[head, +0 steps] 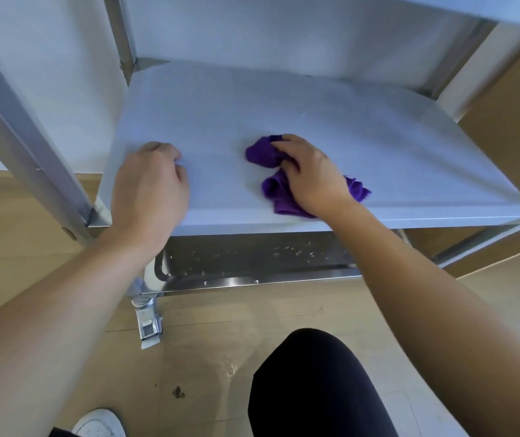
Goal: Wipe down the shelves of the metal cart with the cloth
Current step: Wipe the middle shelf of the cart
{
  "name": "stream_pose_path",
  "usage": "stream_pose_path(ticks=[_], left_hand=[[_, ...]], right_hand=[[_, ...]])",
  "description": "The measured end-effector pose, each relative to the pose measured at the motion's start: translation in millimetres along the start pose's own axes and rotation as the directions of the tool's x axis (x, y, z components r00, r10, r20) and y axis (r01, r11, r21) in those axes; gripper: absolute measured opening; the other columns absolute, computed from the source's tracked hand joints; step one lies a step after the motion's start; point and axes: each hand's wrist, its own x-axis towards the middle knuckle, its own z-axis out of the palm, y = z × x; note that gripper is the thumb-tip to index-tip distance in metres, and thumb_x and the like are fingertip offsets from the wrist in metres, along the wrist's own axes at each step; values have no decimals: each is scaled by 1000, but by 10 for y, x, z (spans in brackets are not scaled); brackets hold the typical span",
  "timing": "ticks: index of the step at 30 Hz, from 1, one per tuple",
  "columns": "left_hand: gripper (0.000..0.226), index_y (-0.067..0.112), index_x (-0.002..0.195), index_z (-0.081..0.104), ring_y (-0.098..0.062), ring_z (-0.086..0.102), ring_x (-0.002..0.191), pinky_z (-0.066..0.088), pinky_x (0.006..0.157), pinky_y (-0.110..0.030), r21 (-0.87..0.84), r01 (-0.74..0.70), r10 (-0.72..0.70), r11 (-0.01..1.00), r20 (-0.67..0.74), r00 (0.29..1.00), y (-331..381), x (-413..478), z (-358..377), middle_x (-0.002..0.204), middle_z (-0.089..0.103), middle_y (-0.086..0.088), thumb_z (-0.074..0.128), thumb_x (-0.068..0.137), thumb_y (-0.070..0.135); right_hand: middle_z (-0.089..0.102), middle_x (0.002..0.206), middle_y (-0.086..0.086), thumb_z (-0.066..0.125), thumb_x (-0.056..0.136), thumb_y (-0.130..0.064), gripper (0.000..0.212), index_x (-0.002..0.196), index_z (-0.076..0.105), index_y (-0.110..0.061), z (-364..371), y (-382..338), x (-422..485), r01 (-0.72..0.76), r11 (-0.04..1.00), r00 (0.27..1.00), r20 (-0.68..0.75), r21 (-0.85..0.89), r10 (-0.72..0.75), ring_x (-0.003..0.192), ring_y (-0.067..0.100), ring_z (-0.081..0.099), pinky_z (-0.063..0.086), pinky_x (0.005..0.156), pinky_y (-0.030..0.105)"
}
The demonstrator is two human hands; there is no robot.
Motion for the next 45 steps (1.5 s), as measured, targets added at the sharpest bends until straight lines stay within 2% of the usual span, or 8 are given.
stream_pose_path(ticks=[4,13,21,31,36,41,43,45], left_hand=[[24,1,106,65,-41,56,99,46,79,-46,176,-96,79,980,103,992,236,39,-5,109,61,-18,51,86,1],[12,2,89,64,-35,57,86,49,71,-42,-109,-360,373,927,146,916,1088,-254,447,96,61,-14,53,83,3],[10,1,88,62,-35,54,89,49,75,-44,-118,-329,341,937,99,935,1124,-374,523,95,59,-13,53,85,5],[8,-1,85,62,-38,55,82,48,69,-43,-88,-315,322,945,86,943,1137,-395,479,90,58,-16,56,82,3],[10,0,89,62,-35,55,85,48,73,-42,-123,-315,327,941,95,940,1128,-408,483,95,59,-13,55,85,6],[11,2,87,66,-33,57,84,49,72,-39,-136,-309,322,941,84,943,1111,-418,496,95,61,-10,56,83,5],[9,1,84,65,-34,56,83,49,70,-39,-125,-298,308,946,76,948,1113,-422,497,93,61,-11,58,81,4],[7,1,81,64,-35,55,81,49,67,-40,-113,-289,298,951,71,952,1117,-426,499,90,60,-11,58,81,4]], right_hand=[[45,146,-11,43,96,-12,40,131,56,-26,-165,266,-4,-85,996,996,-30,-29,84,129,23,47,40,102,33],[45,147,-7,44,96,-10,41,133,56,-24,-329,527,-62,-72,996,997,-16,-57,71,132,21,45,36,109,32],[47,146,-3,40,98,-8,42,137,51,-20,-888,1192,-211,-353,917,934,-129,-186,334,127,28,48,37,103,32],[47,147,-3,45,95,-5,42,133,56,-18,-289,492,-133,-56,996,997,-63,-64,52,133,23,44,31,110,30],[50,143,-1,43,97,-7,41,133,55,-18,-684,960,-116,-190,974,979,-98,-122,179,127,25,49,31,105,25],[55,134,6,37,92,-1,49,132,55,-23,-623,1002,-7,-438,891,880,-260,-117,399,119,31,53,46,95,37],[57,132,8,38,89,0,49,130,57,-19,-460,796,74,-400,912,891,-271,-93,364,119,33,52,46,98,39],[57,133,5,42,86,1,48,127,60,-17,-262,550,170,-229,969,957,-201,-94,207,120,32,51,42,99,34]])
